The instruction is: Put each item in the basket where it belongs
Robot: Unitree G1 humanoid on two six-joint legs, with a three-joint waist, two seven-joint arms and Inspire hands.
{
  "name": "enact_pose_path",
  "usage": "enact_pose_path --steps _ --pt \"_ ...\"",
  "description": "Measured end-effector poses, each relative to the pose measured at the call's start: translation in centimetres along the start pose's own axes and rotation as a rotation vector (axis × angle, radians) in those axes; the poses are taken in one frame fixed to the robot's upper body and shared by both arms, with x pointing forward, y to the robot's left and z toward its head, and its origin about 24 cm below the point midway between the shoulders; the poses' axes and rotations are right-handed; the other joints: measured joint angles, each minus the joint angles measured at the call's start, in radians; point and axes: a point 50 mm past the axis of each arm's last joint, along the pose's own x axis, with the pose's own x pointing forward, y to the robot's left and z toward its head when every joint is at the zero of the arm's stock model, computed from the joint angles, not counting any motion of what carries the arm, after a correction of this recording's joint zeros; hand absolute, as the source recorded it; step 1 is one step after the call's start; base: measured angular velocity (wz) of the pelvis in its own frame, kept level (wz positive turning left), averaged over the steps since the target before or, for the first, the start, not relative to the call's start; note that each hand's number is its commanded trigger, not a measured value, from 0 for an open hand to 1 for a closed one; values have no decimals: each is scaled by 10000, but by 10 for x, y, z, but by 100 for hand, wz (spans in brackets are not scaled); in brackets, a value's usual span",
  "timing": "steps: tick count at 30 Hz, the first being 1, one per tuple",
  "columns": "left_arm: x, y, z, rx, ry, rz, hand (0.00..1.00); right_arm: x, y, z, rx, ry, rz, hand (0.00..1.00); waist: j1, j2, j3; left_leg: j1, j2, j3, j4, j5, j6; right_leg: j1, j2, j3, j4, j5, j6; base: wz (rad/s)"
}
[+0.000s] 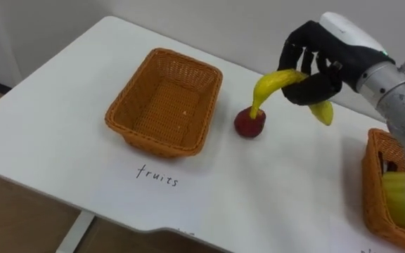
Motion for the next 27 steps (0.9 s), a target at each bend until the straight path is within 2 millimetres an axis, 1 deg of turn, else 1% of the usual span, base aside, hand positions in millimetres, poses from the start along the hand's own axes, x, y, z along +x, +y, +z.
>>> enact_pose_path --steps 4,6,7,8,11,13,14,15,16,18,20,22,25,27 --pt "0 0 -1 -59 -27 -3 0 0 2 1 -43 -59 90 100 240 4 4 -9 -1 -60 -33 -7 4 53 34 -16 -130 -2 9 7" --pt "0 0 -2 -32 -47 24 0 1 4 2 -53 -86 165 100 298 13 12 -10 2 -142 -42 -11 -4 58 49 -21 -118 -2 8 7" --pt "0 -1 -1 -4 -95 22 0 1 4 2 -56 -97 174 100 435 27 27 -3 10 -160 -57 -15 -12 51 54 -46 -109 -1 7 3" --pt "0 -2 -1 -1 -114 12 0 1 5 2 -77 -90 166 100 498 29 33 6 15 -152 -92 -16 -13 41 54 -69 -102 -1 7 0" --pt "-1 -2 -2 7 -111 13 0 2 7 4 -289 -66 2 100 609 26 38 15 12 -206 -152 -12 -18 55 52 -155 -108 -1 8 4" --pt "-1 -2 -2 33 -122 25 0 3 8 5 -303 -108 -150 100 773 1 95 10 12 -206 -200 -12 -19 39 58 -99 -113 -2 9 0" --pt "-1 -2 -2 38 -127 30 0 3 8 6 -305 -125 -198 100 800 -10 114 11 12 -211 -201 -14 -21 40 61 -63 -113 -3 10 0" --pt "-1 -2 -3 54 -110 28 0 4 11 8 -325 -199 -243 100 881 -40 152 -1 12 -240 -209 -14 -21 30 64 -17 -110 -3 10 0" --pt "-1 -2 -3 66 -111 36 0 5 14 10 -316 -297 -185 100 971 -84 174 -11 12 -239 -219 -16 -24 13 65 -19 -111 -3 11 0" --pt "-1 -4 -2 138 -149 -7 0 7 21 14 -238 -453 -20 100 1075 -120 190 -31 8 -256 -216 -20 -26 2 66 -27 -112 -3 11 4" --pt "-1 -5 -1 207 -195 -50 0 8 26 18 -195 -596 128 100 1122 -148 187 -84 -15 -309 -198 -21 -23 -16 60 -49 -110 -2 13 11" --pt "-1 -5 -1 241 -196 -54 0 9 29 21 -168 -713 136 100 1315 -169 171 -105 -18 -319 -200 -21 -23 -29 61 -62 -114 -2 13 3" --pt "-1 -5 -2 291 -154 -65 0 12 35 30 -51 -924 -109 100 1390 -178 164 -149 -18 -392 -187 -19 -25 -32 61 -261 -114 -2 13 7" --pt "-1 -5 -3 291 -90 -75 0 13 37 34 14 -1007 -248 100 1471 -178 163 -151 -16 -417 -184 -19 -26 -29 64 -263 -114 -2 13 3"
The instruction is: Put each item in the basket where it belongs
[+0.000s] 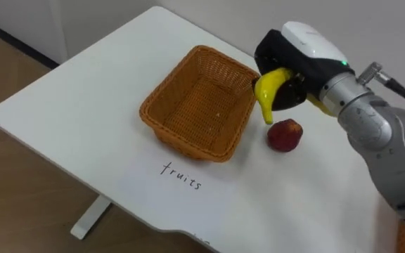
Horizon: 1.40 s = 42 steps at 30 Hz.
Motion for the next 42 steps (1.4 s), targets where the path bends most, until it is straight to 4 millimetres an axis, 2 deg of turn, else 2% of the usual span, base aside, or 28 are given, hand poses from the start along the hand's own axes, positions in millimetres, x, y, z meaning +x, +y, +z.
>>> enact_pose_path --steps 10,11,12,13,14,15,21,26,31,42 --pt "0 1 -1 -17 57 12 0 2 4 5 -17 -118 -167 100 376 -2 -1 -54 -54 -275 81 3 -4 75 -31 -287 -2 -1 2 6" --pt "0 1 -1 -17 71 17 0 2 5 6 -45 -141 -152 91 380 -6 -5 -59 -63 -290 77 8 -8 75 -36 -304 0 -2 3 7" --pt "0 1 -1 -23 90 32 0 3 8 8 -74 -234 -75 74 401 -11 -9 -54 -68 -267 62 15 -12 76 -42 -307 1 -2 4 3" --pt "0 1 0 -25 82 94 0 3 12 10 -95 -334 20 31 407 -19 -14 -52 -71 -266 58 23 -11 77 -44 -307 1 -3 4 0" --pt "0 1 0 -25 83 144 0 3 14 12 -105 -385 81 7 408 -23 -17 -50 -72 -266 57 24 -10 79 -45 -308 1 -3 5 0" --pt "0 2 -1 -25 92 224 0 4 17 14 -96 -477 207 0 439 -28 -21 -47 -74 -269 53 25 -8 86 -46 -316 1 -3 5 0" --pt "0 6 -2 -186 162 494 0 5 20 18 -113 -662 197 0 544 -84 -58 -14 -77 -270 24 27 -7 108 -45 -301 -2 -4 7 0" --pt "0 6 -2 -74 152 530 0 5 20 19 -121 -684 21 0 717 -136 -32 3 -79 -288 19 27 -6 130 -47 -307 -10 -5 8 1" --pt "0 6 -3 3 169 527 0 6 18 20 -153 -714 -115 0 775 -229 31 2 -87 -303 37 26 -7 162 -45 -267 -21 -13 21 1" --pt "1 9 -1 60 105 429 0 7 27 21 -215 -763 193 0 803 -228 39 -12 -107 -327 47 22 -4 164 -59 -294 -20 -14 23 0"
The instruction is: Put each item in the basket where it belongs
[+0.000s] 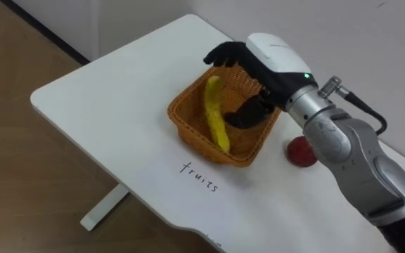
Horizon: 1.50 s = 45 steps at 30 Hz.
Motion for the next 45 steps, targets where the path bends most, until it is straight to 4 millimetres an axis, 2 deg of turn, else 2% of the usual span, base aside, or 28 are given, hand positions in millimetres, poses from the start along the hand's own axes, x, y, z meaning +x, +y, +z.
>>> enact_pose_path --steps 13,19,26,31,35,39,45 --pt "0 3 1 52 -26 70 0 0 -1 -1 -5 -41 -326 0 -119 0 -1 -33 -12 -88 9 1 0 1 -18 -239 6 -3 4 1" --pt "1 4 2 106 -50 111 0 1 3 -9 11 315 -144 0 -148 0 -1 -29 -13 -74 12 1 2 3 -27 -239 10 -2 5 0" --pt "0 3 1 150 -44 138 0 1 3 -9 116 313 -122 0 -182 18 8 -24 -9 -44 26 1 2 8 -28 -228 9 -3 5 0" --pt "0 4 0 168 -23 289 0 0 3 -10 337 315 -65 0 -230 90 30 -96 -11 -51 136 -16 17 7 -28 -233 9 -8 15 1" --pt "0 3 0 185 -11 286 0 0 3 -11 372 317 -60 0 -285 153 1 -164 -15 -57 236 -28 32 -2 -28 -245 6 -8 15 1" --pt "-1 -3 -4 293 80 283 0 0 3 -10 974 198 -53 0 -444 382 -20 -150 -35 -47 319 -38 47 40 -40 -213 7 -7 16 -2" --pt "-3 -7 -10 294 205 196 0 0 -2 -13 1631 195 -552 0 -638 497 -24 -75 -3 -14 342 -18 14 105 -22 -200 21 -7 15 -1"
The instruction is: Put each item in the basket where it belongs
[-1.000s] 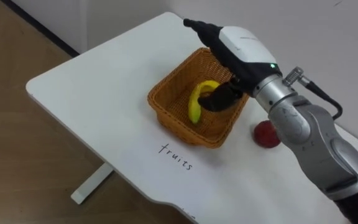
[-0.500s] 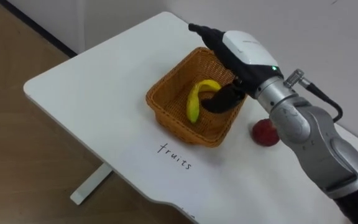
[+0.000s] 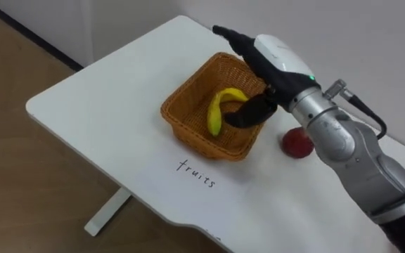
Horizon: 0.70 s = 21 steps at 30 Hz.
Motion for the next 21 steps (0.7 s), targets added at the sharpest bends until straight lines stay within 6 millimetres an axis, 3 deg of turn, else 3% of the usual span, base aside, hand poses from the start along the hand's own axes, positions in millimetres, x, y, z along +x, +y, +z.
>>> enact_pose_path --steps 4,8,12,17,21 --pt "-2 -6 -6 164 127 -190 0 0 -8 -10 1057 312 -824 0 -96 170 30 237 -12 56 9 -21 29 223 -31 18 1 0 2 -2" --pt "-3 -9 -6 208 128 -254 0 -4 -17 -17 1668 454 -1706 0 -321 334 -28 256 -27 51 39 -23 39 267 -52 21 -1 3 8 0" --pt "-6 -19 -14 156 272 -507 0 -15 -24 -27 2238 660 -2624 0 -501 703 -94 436 -27 84 11 -28 55 388 -58 153 4 10 22 -7" --pt "-11 -29 -21 113 401 -794 0 -22 -23 -35 2749 1044 -3104 0 -913 1043 -100 409 -20 178 12 -25 52 357 -73 262 8 -3 42 -2" --pt "-12 -33 -13 245 46 -1047 0 -23 -23 -41 3487 1334 -3541 0 -1114 1276 -192 425 -24 235 1 5 79 355 -73 299 8 -33 87 0"
